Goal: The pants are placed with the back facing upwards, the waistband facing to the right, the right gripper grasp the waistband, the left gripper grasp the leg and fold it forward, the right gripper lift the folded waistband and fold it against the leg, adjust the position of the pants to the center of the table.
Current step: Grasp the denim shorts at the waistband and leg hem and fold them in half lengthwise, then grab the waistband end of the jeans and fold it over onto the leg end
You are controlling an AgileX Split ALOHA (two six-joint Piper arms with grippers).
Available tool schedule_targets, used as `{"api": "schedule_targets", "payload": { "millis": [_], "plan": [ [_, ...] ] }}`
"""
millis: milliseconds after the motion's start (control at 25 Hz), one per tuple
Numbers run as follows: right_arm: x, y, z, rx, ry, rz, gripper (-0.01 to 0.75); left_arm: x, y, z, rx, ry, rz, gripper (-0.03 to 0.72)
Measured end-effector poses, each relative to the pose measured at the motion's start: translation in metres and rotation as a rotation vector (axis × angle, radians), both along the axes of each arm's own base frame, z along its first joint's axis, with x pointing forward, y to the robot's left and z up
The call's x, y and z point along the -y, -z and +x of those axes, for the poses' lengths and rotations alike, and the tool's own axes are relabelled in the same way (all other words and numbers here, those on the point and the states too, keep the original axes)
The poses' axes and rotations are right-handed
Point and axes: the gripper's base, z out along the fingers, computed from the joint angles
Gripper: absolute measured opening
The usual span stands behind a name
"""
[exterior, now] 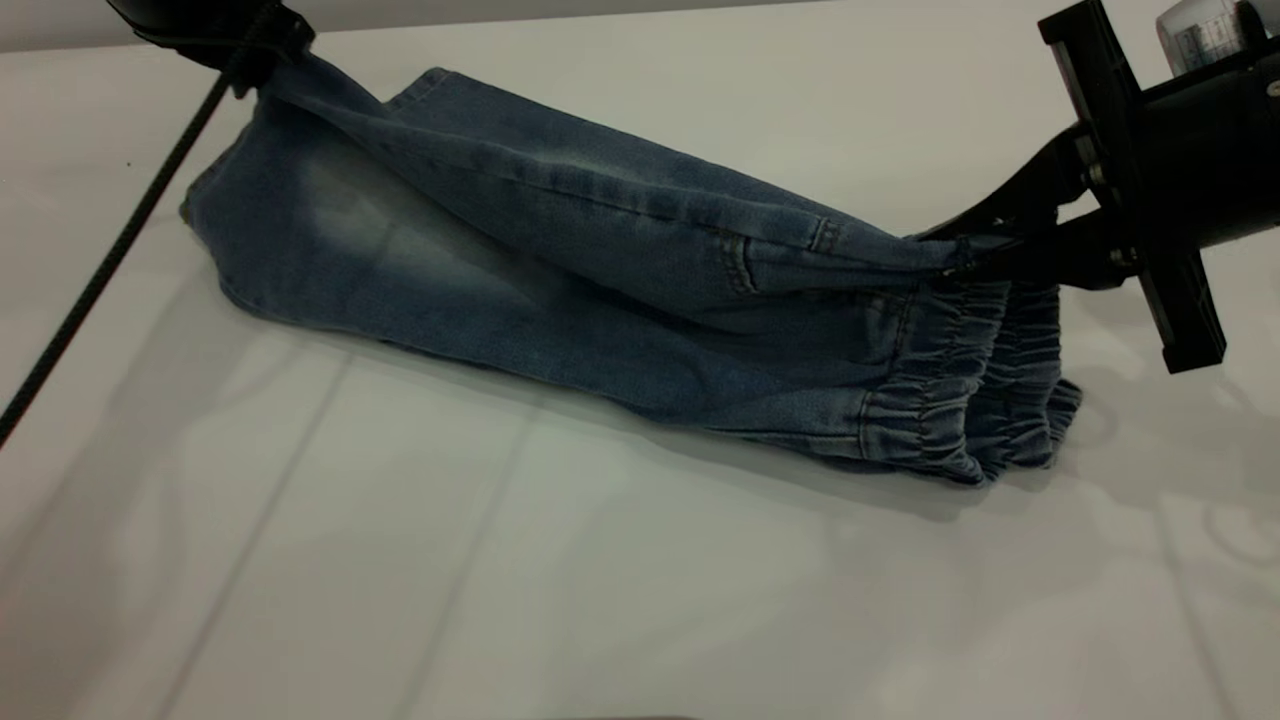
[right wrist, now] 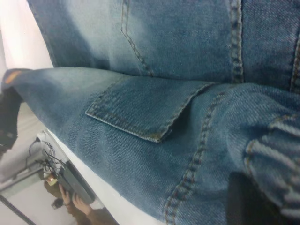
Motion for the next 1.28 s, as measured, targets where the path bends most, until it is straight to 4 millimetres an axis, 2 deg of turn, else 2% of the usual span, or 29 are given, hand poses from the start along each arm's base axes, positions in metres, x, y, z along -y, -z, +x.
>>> {"api": "schedule_targets", "payload": {
  "millis": [160, 320, 520, 680, 760, 880, 1000, 1120, 1280],
  "plan": [
    [0.003, 0.002, 0.001, -0.028, 0.036, -0.027, 0.092, 0.001, 0.011, 0.005, -0.017, -0.024, -0.027, 0.07],
    [0.013, 0.003, 0.004, -0.039, 0.081, -0.036, 0.161, 0.002, 0.02, 0.006, -0.03, -0.043, -0.048, 0.133],
    [0.028, 0.003, 0.006, -0.04, 0.133, -0.034, 0.275, 0.003, 0.025, 0.008, -0.025, -0.137, -0.143, 0.291],
    [0.027, 0.0, 0.007, 0.001, 0.098, -0.011, 0.382, 0.003, 0.025, 0.007, -0.039, -0.213, -0.205, 0.444],
    [0.024, -0.004, 0.006, 0.039, 0.06, 0.029, 0.442, 0.002, 0.026, 0.005, -0.07, -0.227, -0.198, 0.489],
    [0.018, -0.011, 0.005, 0.094, -0.007, 0.104, 0.52, 0.0, 0.023, 0.0, -0.124, -0.231, -0.169, 0.508],
    [0.014, -0.011, -0.002, 0.096, -0.111, 0.106, 0.567, -0.001, 0.02, -0.005, -0.163, -0.22, -0.137, 0.508],
    [0.012, -0.003, -0.016, 0.034, -0.199, 0.058, 0.582, -0.001, 0.019, -0.007, -0.185, -0.221, -0.127, 0.508],
    [0.008, 0.015, -0.04, -0.058, -0.251, -0.076, 0.585, 0.014, 0.019, -0.011, -0.204, -0.168, -0.101, 0.508]
  ]
}}
